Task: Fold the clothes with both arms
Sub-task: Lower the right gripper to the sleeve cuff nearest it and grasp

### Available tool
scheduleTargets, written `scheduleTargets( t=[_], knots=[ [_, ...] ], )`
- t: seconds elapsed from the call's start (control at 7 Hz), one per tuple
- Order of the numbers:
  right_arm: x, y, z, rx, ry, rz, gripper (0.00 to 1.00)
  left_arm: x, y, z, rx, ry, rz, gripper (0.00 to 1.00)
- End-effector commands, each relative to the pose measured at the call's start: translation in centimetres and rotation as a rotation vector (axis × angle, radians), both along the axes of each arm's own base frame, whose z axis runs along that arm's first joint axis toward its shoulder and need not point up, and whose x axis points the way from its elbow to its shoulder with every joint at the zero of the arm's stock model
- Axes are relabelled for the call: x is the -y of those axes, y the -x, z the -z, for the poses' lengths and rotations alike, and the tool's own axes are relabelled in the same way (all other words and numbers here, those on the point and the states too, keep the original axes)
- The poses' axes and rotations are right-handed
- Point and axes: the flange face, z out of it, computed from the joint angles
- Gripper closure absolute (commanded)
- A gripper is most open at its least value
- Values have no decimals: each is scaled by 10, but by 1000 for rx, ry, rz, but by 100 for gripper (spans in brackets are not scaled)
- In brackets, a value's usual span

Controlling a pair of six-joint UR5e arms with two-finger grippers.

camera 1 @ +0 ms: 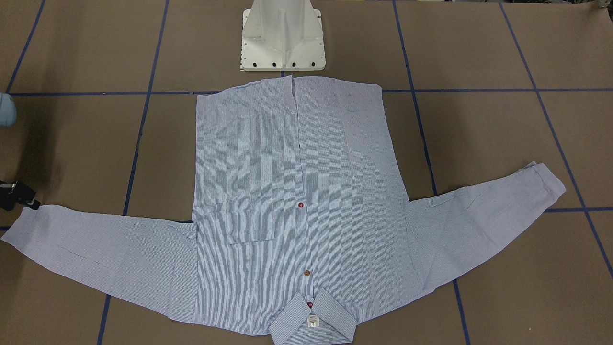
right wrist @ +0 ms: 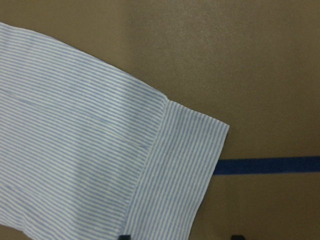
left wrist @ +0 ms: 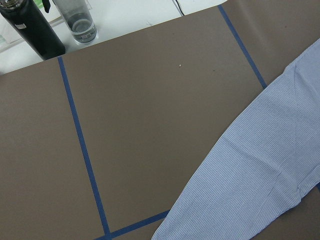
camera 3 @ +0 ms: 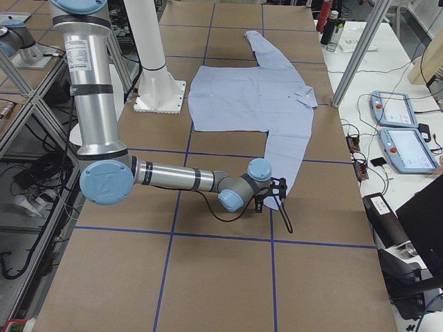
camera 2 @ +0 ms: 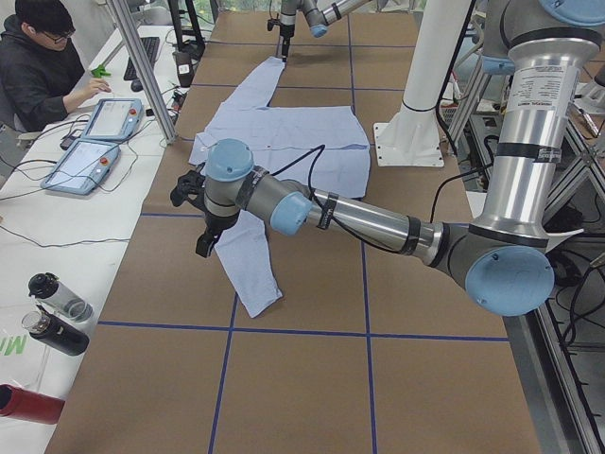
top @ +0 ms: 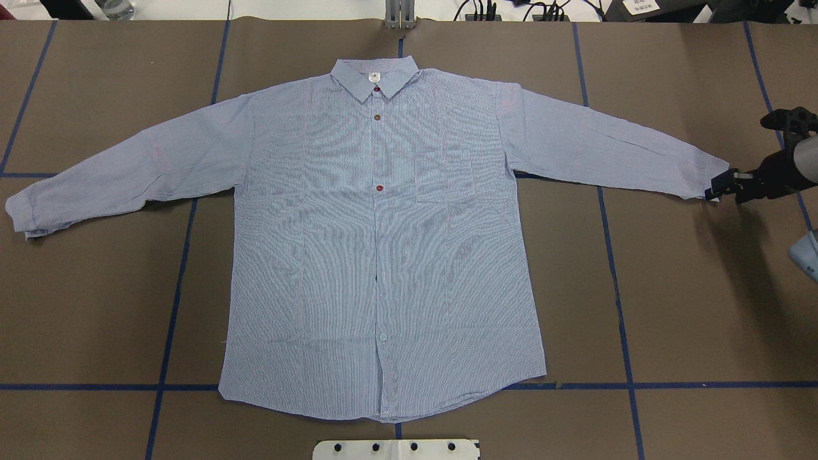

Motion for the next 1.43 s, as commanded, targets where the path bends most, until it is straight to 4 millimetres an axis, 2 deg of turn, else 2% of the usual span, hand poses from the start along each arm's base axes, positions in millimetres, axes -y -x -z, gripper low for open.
scheduleTargets(
  t=[0.0, 0.14, 0.57, 0.71, 1.0, 1.14, 1.29],
  knots=[
    [4, 5, 5, 4, -6, 4, 33, 1, 0, 1, -1, 1, 2, 0],
    [6, 6, 10, 8, -12, 5, 37, 1, 0, 0, 0, 2, 3, 0],
    [13, 9, 18, 14, -21, 4, 41, 1, 0, 0, -1, 2, 2, 0],
    [13, 9, 18, 14, -16, 1, 49, 0, 0, 0, -1, 4, 2, 0],
    [13, 9, 18, 19, 14, -25, 84, 0, 0, 0, -1, 2, 2, 0],
    [13, 8, 17, 18, 15, -26, 96, 0, 0, 0, -3, 5, 6, 0],
    [13, 8, 18, 20, 11, -26, 100, 0, 0, 0, -3, 7, 6, 0]
  ],
)
